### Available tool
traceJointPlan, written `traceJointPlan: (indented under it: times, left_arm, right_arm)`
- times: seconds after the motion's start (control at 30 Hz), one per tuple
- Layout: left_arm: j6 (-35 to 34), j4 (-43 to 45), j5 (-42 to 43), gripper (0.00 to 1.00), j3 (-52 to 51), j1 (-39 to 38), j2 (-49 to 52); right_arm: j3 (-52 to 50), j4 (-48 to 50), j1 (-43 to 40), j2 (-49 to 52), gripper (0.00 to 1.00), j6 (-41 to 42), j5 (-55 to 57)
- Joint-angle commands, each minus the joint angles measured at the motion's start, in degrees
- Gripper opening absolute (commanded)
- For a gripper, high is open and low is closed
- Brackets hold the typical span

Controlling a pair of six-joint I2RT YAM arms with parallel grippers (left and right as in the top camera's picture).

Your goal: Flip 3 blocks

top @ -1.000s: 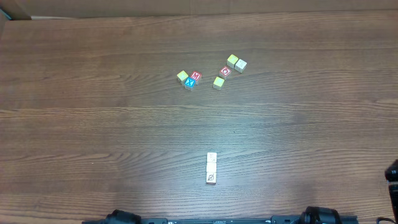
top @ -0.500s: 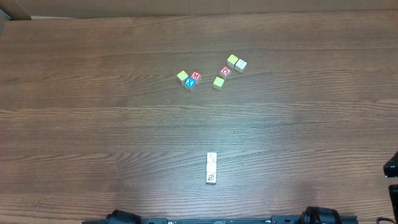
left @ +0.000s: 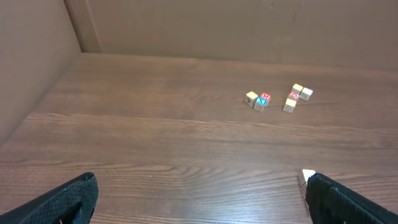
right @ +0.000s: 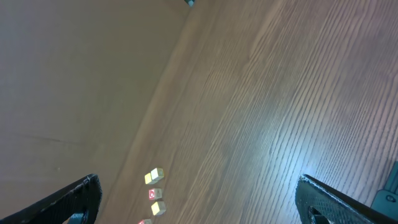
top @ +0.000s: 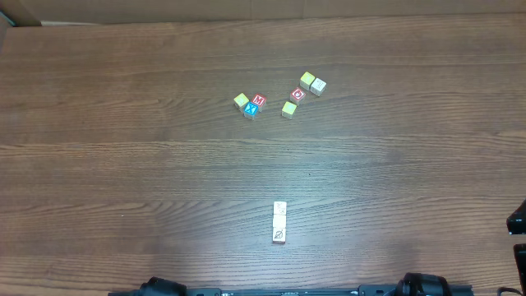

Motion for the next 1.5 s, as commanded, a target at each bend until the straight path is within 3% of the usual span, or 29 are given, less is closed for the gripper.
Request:
traceJointPlan:
  times: [0.0,0.47,0.7,0.9,1.13,1.33,1.47]
  left_arm:
    - [0.4,-0.1,0.1,1.00,-0.2,0.2,0.2]
    - [0.4,-0.1,0.1,1.00,-0.2,0.2,0.2]
    - [0.4,-0.1,0.1,1.00,-0.2,0.2,0.2]
    - [0.4,-0.1,0.1,1.00,-0.2,0.2,0.2]
    - [0.4,-0.1,0.1,1.00,-0.2,0.2,0.2]
    - [0.4,-0.1,0.1,1.00,-0.2,0.2,0.2]
    - [0.4,-0.1,0.1,1.00,-0.2,0.2,0.2]
  right_arm:
    - [0.5,0.2,-0.3,-0.1,1.00,-0.3,0.6]
    - [-0.1,0.2,-0.3,-0.4,1.00,-0.3,1.0]
    - [-6.3,3.7,-0.3,-7.1,1.00,-0.3,4.7]
    - [-26.7,19.0,-0.3,-20.4,1.00,-6.0,4.2]
    - [-59.7,47.3,-0.3,-36.6,1.00,-15.0,-6.6]
    - [-79.6,75.2,3.1,-40.5,1.00,-27.5,-19.3]
    - [-86.5,82.3,8.1,-40.6,1.00,-27.7,-15.2]
